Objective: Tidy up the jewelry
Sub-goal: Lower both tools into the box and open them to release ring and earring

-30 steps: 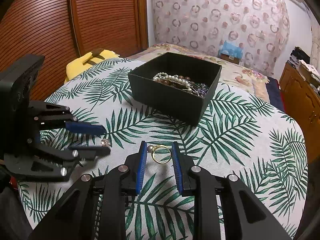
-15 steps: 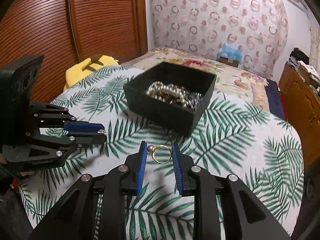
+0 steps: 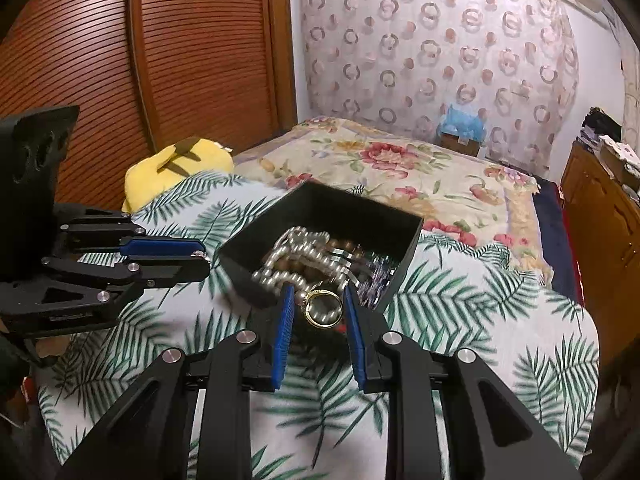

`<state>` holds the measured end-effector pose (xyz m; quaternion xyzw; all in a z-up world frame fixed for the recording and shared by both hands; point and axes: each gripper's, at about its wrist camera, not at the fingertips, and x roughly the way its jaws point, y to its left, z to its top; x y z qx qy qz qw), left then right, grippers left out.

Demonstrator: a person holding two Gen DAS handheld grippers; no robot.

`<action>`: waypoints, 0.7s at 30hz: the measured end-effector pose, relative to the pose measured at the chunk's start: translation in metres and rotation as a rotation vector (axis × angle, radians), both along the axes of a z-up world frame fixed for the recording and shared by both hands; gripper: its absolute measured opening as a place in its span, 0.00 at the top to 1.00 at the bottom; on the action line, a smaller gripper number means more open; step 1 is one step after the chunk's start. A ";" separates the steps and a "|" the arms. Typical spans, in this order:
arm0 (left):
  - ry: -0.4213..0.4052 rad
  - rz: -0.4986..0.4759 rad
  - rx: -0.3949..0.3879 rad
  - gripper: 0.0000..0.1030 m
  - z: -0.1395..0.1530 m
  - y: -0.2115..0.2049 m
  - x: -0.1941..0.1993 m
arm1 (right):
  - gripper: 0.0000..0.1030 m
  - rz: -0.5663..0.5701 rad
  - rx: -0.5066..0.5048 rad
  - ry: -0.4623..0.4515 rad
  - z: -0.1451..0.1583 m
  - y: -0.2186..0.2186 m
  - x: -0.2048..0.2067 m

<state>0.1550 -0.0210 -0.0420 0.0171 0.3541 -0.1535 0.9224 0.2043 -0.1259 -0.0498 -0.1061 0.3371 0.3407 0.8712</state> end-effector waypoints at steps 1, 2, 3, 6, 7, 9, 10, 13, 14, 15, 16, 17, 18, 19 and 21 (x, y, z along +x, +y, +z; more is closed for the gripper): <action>-0.002 0.000 0.000 0.87 0.001 0.000 0.003 | 0.73 -0.002 0.003 -0.001 0.001 0.000 0.004; -0.003 0.000 0.000 0.87 0.003 0.000 0.008 | 0.73 -0.005 0.007 -0.002 0.002 0.001 0.009; -0.004 -0.001 -0.001 0.87 0.004 0.001 0.011 | 0.73 -0.008 0.012 -0.004 0.002 0.001 0.012; -0.009 -0.001 -0.004 0.87 0.005 0.002 0.024 | 0.73 -0.018 0.034 -0.009 0.002 0.000 0.019; -0.009 -0.002 -0.005 0.87 0.005 0.002 0.028 | 0.73 -0.022 0.042 -0.012 0.002 -0.001 0.021; -0.008 -0.002 -0.008 0.87 0.005 0.003 0.035 | 0.73 -0.027 0.058 -0.010 0.001 -0.003 0.024; -0.007 -0.003 -0.007 0.87 0.004 0.003 0.038 | 0.73 -0.028 0.062 -0.008 0.000 -0.004 0.025; -0.001 -0.005 -0.004 0.87 0.000 0.002 0.050 | 0.59 -0.032 0.090 0.012 -0.005 -0.007 0.029; -0.001 -0.004 -0.003 0.87 -0.001 0.001 0.053 | 0.59 -0.036 0.102 0.020 -0.007 -0.009 0.030; 0.007 0.001 -0.001 0.87 -0.004 0.000 0.059 | 0.59 -0.039 0.102 0.020 -0.008 -0.010 0.031; 0.014 0.001 0.000 0.87 -0.006 0.000 0.062 | 0.59 -0.042 0.102 0.017 -0.008 -0.010 0.031; 0.017 0.000 0.002 0.87 -0.007 -0.001 0.065 | 0.59 -0.040 0.109 0.020 -0.008 -0.012 0.032; 0.019 0.000 0.005 0.87 -0.008 -0.003 0.068 | 0.59 -0.040 0.115 0.023 -0.008 -0.013 0.033; 0.019 -0.002 0.010 0.87 -0.008 -0.004 0.071 | 0.59 -0.042 0.120 0.019 -0.007 -0.014 0.033; 0.020 -0.004 0.015 0.87 -0.009 -0.008 0.077 | 0.58 -0.047 0.122 0.010 -0.006 -0.015 0.032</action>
